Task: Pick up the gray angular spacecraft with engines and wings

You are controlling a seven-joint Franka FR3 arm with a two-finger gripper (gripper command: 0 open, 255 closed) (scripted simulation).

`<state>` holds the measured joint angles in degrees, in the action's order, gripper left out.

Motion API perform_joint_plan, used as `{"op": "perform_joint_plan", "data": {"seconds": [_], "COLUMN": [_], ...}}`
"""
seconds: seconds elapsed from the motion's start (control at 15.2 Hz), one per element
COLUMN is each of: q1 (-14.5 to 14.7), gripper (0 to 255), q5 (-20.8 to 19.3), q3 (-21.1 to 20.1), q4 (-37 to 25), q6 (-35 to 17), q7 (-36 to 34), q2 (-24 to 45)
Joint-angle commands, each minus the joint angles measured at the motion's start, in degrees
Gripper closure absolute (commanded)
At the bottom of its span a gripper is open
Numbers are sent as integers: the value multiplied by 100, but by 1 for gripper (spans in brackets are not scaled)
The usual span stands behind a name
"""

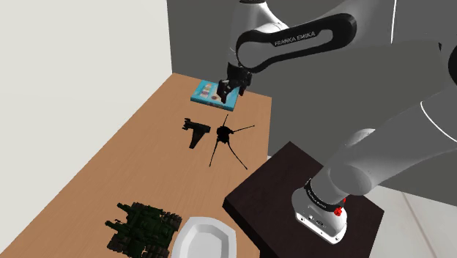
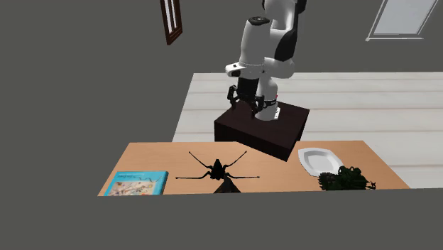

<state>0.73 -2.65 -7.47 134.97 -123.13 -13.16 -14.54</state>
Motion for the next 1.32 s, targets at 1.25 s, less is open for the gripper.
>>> {"op": "perform_joint_plan", "data": {"seconds": [1.25], "q1": [276], "gripper": [0], "q5": [-654], "q3": [-7], "q4": [-3057], "q6": [-1694], "q7": [-726], "q2": [4665]}}
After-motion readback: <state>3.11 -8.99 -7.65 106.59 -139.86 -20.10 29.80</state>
